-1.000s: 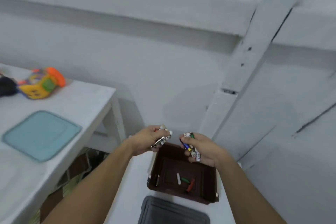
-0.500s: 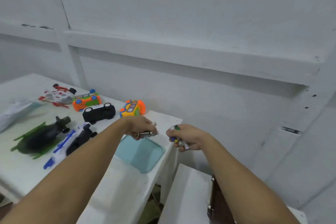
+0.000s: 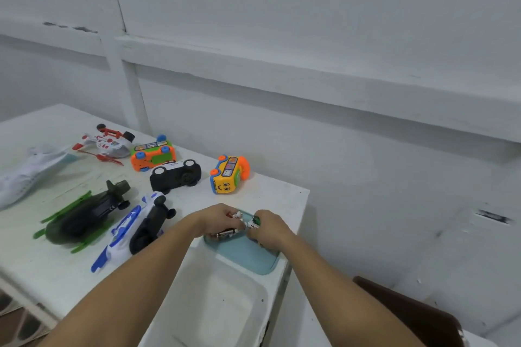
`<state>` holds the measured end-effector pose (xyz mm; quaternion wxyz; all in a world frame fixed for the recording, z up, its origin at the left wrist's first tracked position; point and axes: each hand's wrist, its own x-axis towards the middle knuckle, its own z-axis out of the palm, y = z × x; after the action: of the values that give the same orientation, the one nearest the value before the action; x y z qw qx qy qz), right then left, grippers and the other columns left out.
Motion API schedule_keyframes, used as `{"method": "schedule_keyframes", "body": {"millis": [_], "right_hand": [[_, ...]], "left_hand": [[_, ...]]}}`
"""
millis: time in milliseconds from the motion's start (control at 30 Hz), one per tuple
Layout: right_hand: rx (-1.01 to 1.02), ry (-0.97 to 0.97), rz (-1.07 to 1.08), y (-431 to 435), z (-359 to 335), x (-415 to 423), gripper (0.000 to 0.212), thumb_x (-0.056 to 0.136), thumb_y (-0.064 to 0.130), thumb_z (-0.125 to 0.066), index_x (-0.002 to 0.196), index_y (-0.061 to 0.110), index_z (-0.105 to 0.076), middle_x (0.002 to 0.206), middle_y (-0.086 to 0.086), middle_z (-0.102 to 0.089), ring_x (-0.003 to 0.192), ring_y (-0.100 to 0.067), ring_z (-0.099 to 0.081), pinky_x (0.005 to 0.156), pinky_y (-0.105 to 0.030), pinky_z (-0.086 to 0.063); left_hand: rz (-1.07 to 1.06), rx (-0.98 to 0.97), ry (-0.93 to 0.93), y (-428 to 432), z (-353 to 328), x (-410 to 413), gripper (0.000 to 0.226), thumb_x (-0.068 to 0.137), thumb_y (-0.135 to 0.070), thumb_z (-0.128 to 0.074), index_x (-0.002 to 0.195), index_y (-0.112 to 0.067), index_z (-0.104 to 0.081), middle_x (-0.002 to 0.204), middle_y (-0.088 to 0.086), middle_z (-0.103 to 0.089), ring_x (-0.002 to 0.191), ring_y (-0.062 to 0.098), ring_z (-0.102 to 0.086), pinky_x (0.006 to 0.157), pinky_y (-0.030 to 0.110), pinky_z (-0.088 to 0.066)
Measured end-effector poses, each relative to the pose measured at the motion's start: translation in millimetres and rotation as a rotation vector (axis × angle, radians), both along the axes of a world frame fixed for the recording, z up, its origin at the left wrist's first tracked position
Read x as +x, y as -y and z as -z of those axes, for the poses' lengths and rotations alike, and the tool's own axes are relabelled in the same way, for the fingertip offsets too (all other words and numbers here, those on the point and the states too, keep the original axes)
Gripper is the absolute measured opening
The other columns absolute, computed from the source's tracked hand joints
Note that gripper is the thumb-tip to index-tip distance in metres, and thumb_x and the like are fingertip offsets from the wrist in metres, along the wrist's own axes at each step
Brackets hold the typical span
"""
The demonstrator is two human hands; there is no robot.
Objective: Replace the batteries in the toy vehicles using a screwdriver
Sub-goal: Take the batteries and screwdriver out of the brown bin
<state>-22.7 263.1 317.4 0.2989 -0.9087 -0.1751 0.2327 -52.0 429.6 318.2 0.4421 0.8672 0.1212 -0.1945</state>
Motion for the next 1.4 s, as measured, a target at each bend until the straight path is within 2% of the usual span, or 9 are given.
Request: {"method": "schedule_keyframes", "body": {"millis": [133,233,400,533,733,833,900,1200,1400], "right_hand": [[-0.004,0.093,-0.014,-2.7,5.7,-1.9,0.026,0.085,0.014,-0.065,0.109,0.007,-0.059,0.111,-0.014,-0.064,0.101,-0.031,-0.06,0.078,-0.036,-0.048],[0.065,0.108,0.023,-4.6,11.1,-3.4,0.031,0.082,0.013,-0.069,0.112,0.009,-0.063,0.113,-0.014,-0.063,0.098,-0.03,-0.062,0.075,-0.035,-0.052],[0.095,0.135,0.021,-1.7,12.8,-1.2,0.049,0.082,0.013,-0.07,0.129,0.018,-0.06,0.125,-0.013,-0.052,0.111,-0.03,-0.055,0.083,-0.03,-0.048],[0.134,0.12,0.013,5.9,11.4,-0.9,0.06,0.08,0.006,-0.071,0.137,0.018,-0.053,0.133,-0.009,-0.051,0.122,-0.025,-0.05,0.094,-0.025,-0.04],[0.18,0.104,0.009,14.3,9.1,0.4,0.058,0.079,0.002,-0.071,0.133,0.019,-0.056,0.134,-0.004,-0.052,0.118,-0.019,-0.051,0.085,-0.017,-0.038],[0.194,0.087,0.013,16.2,8.7,1.7,0.054,0.078,0.001,-0.071,0.128,0.02,-0.06,0.13,-0.004,-0.057,0.103,-0.015,-0.055,0.061,-0.007,-0.042],[0.195,0.088,0.006,16.9,6.6,3.4,0.051,0.078,0.003,-0.071,0.125,0.02,-0.062,0.127,-0.003,-0.059,0.101,-0.016,-0.057,0.054,-0.009,-0.044],[0.221,0.012,-0.037,17.9,-6.9,14.1,0.048,0.081,0.006,-0.075,0.124,0.022,-0.062,0.13,0.0,-0.056,0.105,-0.014,-0.054,0.09,-0.03,-0.047],[0.343,-0.131,0.028,19.8,-6.5,15.9,0.047,0.082,-0.007,-0.067,0.115,0.026,-0.063,0.131,0.002,-0.055,0.114,-0.023,-0.059,0.088,-0.04,-0.056]], "left_hand": [[-0.036,0.066,0.094,0.2,5.8,-1.8,0.023,0.086,-0.029,-0.07,0.097,-0.009,-0.072,0.096,0.011,-0.073,0.078,0.016,-0.064,0.074,0.028,-0.053],[-0.043,0.144,0.143,0.3,8.7,-4.6,0.015,0.088,-0.031,-0.069,0.089,-0.016,-0.07,0.086,0.006,-0.069,0.073,0.012,-0.058,0.063,0.022,-0.045],[-0.083,0.122,0.189,-1.8,9.2,-7.3,0.017,0.087,-0.037,-0.069,0.1,-0.025,-0.068,0.095,-0.001,-0.069,0.087,0.014,-0.064,0.069,0.023,-0.049],[-0.144,0.091,0.219,-4.1,10.5,-9.5,0.037,0.08,-0.04,-0.077,0.112,-0.025,-0.066,0.11,-0.001,-0.066,0.092,0.012,-0.062,0.075,0.024,-0.05],[-0.175,0.071,0.274,-2.3,9.1,-16.8,0.043,0.079,-0.026,-0.08,0.118,-0.023,-0.064,0.121,-0.001,-0.059,0.099,0.013,-0.055,0.069,0.018,-0.042],[-0.166,0.097,0.289,-2.1,7.6,-18.2,0.043,0.078,-0.023,-0.08,0.118,-0.024,-0.065,0.123,-0.002,-0.058,0.099,0.012,-0.054,0.066,0.017,-0.042],[-0.158,0.124,0.289,-0.3,5.6,-17.9,0.042,0.079,-0.023,-0.079,0.119,-0.025,-0.065,0.118,-0.004,-0.057,0.097,0.012,-0.055,0.069,0.02,-0.044],[-0.131,0.1,0.286,1.9,-3.8,-18.9,0.041,0.08,-0.018,-0.077,0.12,-0.022,-0.064,0.123,0.002,-0.063,0.103,0.013,-0.057,0.078,0.023,-0.049],[-0.202,0.044,0.3,-2.4,0.2,-23.7,0.035,0.078,-0.02,-0.08,0.108,-0.028,-0.065,0.112,-0.008,-0.06,0.108,0.014,-0.054,0.082,0.029,-0.049]]}}
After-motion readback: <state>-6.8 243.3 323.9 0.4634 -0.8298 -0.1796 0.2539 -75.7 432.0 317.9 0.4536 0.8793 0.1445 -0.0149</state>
